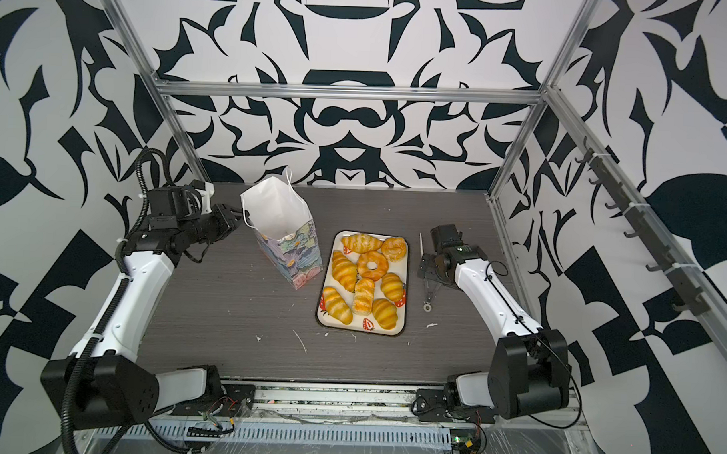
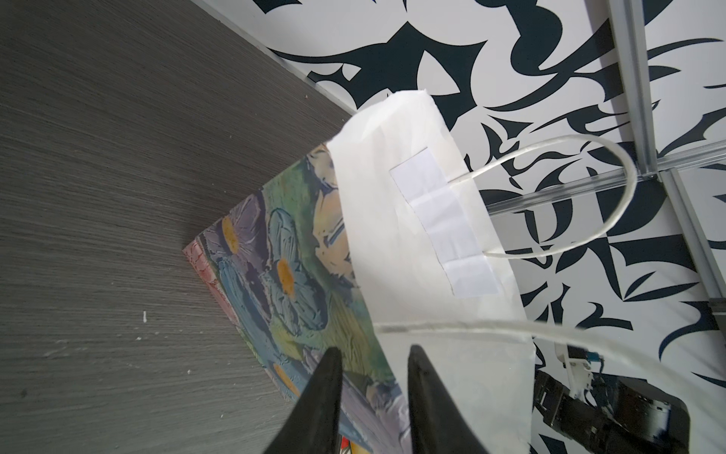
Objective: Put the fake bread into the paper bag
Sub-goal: 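Close the left gripper on the bag's white rim while the right lowers over the tongs, then grasp the metal tongs near their hinge with the right gripper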
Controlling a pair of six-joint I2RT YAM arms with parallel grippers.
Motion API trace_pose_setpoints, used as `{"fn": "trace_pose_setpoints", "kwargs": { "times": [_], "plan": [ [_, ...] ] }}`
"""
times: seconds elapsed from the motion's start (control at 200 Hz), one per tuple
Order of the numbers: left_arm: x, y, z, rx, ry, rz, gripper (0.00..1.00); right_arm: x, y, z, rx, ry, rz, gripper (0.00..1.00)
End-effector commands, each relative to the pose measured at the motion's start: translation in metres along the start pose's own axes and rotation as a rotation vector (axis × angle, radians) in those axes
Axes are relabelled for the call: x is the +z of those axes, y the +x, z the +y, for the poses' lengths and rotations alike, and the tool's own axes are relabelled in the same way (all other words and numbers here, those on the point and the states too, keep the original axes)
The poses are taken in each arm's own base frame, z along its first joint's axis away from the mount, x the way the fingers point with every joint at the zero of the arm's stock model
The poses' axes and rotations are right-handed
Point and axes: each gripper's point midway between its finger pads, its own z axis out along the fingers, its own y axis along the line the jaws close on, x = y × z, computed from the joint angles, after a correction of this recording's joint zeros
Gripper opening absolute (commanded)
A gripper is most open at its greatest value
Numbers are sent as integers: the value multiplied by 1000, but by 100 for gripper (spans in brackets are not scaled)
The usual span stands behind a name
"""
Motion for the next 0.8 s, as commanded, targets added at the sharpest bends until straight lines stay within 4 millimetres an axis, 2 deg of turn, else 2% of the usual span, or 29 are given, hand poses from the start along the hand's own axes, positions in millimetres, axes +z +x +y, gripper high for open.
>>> {"fn": "trace_pose_setpoints", "kwargs": {
  "times": [0.0,0.315,0.55,0.795],
  "plan": [
    [-6,2,-7,10,17,6,30,5,-1,4,-11,-8,-11,99],
    [-6,3,-7,11,16,7,24,20,2,6,-27,3,10,99],
    [-8,3,-8,13,18,5,23,33,1,20,-34,-48,37,99],
    [-9,3,-9,9,15,7,23,51,-2,20,-66,-5,56,99]
  ]
}}
